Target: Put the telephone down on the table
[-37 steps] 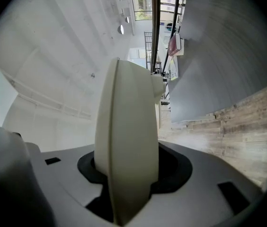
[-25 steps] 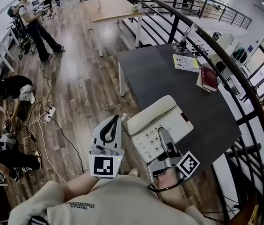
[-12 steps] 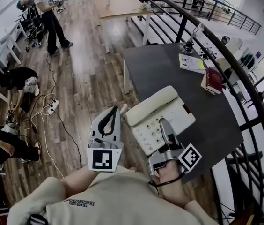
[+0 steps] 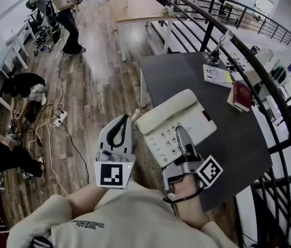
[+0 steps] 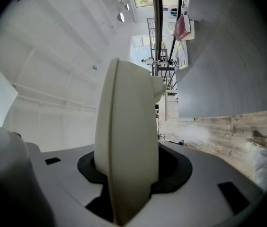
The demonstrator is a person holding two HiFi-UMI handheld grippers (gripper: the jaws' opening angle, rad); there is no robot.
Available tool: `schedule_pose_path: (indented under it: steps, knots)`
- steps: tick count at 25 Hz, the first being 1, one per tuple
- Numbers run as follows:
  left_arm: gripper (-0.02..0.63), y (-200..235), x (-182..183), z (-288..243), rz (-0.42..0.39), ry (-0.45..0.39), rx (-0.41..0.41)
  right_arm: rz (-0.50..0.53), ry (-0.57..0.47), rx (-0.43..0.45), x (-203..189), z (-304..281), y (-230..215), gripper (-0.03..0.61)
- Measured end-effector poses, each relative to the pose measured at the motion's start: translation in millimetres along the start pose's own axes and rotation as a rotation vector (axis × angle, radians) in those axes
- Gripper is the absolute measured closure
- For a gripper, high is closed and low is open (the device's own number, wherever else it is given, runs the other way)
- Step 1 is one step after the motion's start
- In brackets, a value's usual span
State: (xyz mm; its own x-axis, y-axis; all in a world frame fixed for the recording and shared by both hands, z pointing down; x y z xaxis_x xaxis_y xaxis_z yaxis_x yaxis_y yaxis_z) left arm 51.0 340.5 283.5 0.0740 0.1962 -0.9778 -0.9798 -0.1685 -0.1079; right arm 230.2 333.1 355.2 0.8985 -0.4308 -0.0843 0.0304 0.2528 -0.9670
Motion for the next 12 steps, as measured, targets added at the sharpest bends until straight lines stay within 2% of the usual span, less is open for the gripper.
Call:
schedule_pose_path:
  steps: [7,12]
  knots:
    - [0.609,31,-44,-47,-0.012,-0.008,-0.014,0.052,0.009,0.01,0,-57,-37,0.382]
    - [0.609,62,-71,-88,-0.006,0.009,-0.017,0.047,0.015,-0.014,-5,-105,-65,0.382]
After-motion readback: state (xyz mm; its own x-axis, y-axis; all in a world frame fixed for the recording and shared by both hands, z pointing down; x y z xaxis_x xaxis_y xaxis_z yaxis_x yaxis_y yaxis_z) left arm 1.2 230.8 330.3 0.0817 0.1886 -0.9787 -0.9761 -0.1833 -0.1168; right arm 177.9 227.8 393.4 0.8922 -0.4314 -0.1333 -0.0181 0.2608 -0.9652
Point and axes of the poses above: the fingertips, and each gripper's own axes: z backward along the fingers, y to its left, x out of its top, the point moved 2 cm from there along z, backward along the fingers, and after that the axes turned 5 degrees about x, right-handed, at the moved point
